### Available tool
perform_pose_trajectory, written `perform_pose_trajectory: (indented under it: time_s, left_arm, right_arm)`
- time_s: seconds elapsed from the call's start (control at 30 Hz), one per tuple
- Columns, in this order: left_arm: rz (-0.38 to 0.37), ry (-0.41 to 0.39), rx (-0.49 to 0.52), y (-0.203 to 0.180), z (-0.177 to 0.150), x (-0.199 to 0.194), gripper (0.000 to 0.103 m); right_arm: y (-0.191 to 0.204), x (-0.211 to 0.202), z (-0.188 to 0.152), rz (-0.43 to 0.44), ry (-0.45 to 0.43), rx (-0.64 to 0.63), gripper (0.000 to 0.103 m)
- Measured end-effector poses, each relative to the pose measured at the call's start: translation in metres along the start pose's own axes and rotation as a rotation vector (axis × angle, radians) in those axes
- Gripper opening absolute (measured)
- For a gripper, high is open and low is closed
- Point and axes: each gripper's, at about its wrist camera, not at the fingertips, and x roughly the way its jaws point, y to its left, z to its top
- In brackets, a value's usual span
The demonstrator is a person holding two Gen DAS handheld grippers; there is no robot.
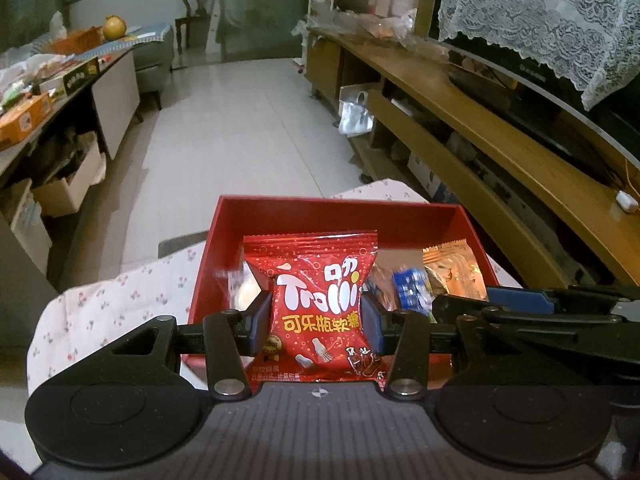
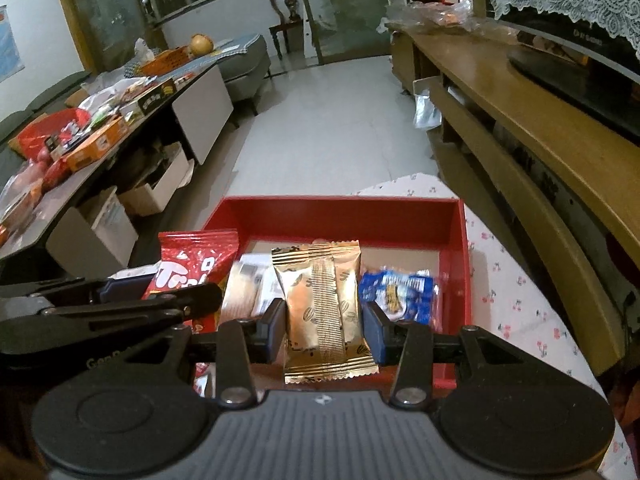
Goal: Organize snacks
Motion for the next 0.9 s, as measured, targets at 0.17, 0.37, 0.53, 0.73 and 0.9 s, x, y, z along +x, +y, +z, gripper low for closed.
perform_pose_trajectory:
  time_s: [0.17, 0.37, 0.53, 0.73, 0.9]
  left_arm:
    - [0.010, 0.004, -0.004, 0.002, 0.011, 0.017, 0.053]
    - [0.027, 0.027, -0.020, 0.007, 0.018, 0.040, 0.053]
    - [0.045, 0.063, -0.014, 0.008, 0.016, 0.059, 0.054]
    - [0.050, 0.082, -0.011, 0.007, 0.013, 0.069, 0.056]
    - [0.043, 0.075, -0.021, 0.006, 0.014, 0.065, 0.063]
  right_arm:
    - [-0.006, 0.017, 0.012, -0.010, -0.001, 0.013, 0.049]
    - [-0.010, 0.042, 0.022, -0.015, 0.011, 0.022, 0.049]
    - [-0.015, 0.064, 0.024, -0.031, 0.043, 0.029, 0.049]
    - [-0.021, 0.076, 0.022, -0.043, 0.067, 0.045, 0.049]
    - [-0.025, 0.077, 0.023, -0.056, 0.063, 0.064, 0.049]
